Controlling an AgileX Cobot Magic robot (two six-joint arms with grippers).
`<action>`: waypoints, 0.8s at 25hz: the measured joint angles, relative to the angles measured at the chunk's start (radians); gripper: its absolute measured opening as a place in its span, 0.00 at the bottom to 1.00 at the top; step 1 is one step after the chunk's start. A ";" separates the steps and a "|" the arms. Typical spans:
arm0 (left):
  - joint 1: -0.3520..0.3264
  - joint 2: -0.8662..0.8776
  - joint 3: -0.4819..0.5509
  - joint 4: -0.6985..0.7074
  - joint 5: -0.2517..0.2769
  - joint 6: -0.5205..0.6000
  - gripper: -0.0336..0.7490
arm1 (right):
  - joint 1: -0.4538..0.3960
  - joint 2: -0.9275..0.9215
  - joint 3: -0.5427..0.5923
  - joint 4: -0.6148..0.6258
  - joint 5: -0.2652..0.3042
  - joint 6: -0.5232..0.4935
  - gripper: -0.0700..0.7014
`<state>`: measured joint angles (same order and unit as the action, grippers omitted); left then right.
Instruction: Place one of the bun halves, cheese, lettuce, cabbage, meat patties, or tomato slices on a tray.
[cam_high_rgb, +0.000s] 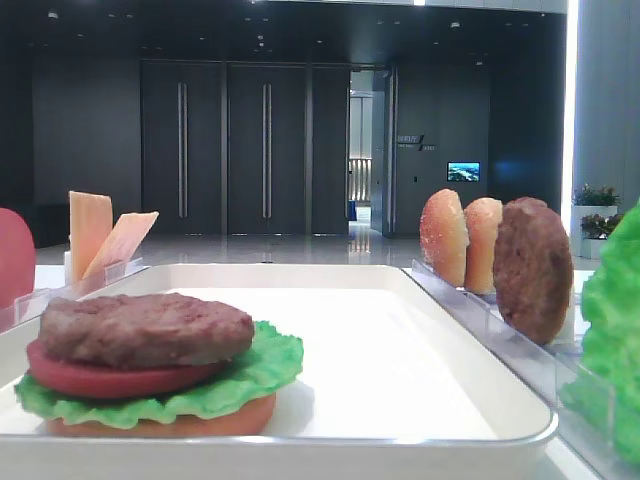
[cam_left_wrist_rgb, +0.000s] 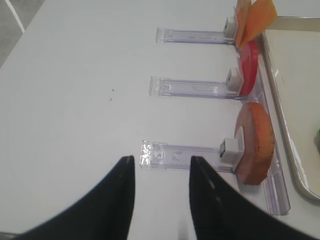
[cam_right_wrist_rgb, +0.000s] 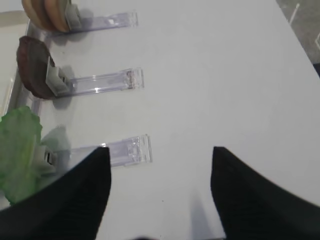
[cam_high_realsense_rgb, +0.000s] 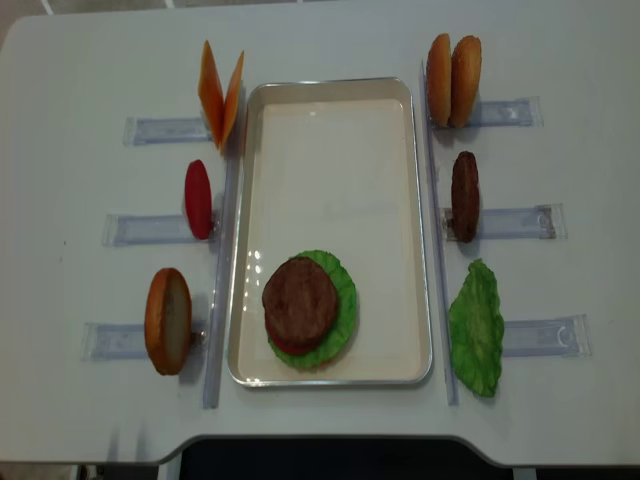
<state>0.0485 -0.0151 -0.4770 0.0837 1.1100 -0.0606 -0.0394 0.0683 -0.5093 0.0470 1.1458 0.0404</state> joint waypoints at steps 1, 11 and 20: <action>0.000 0.000 0.000 0.000 0.000 0.000 0.40 | 0.000 -0.017 0.001 0.000 -0.003 0.001 0.64; 0.000 0.000 0.000 0.000 0.000 0.000 0.40 | 0.000 -0.075 0.003 0.000 -0.012 0.001 0.64; 0.000 0.000 0.000 0.000 0.000 0.000 0.40 | 0.000 -0.076 0.003 0.001 -0.012 0.001 0.64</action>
<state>0.0485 -0.0151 -0.4770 0.0837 1.1100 -0.0606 -0.0394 -0.0078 -0.5067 0.0478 1.1335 0.0416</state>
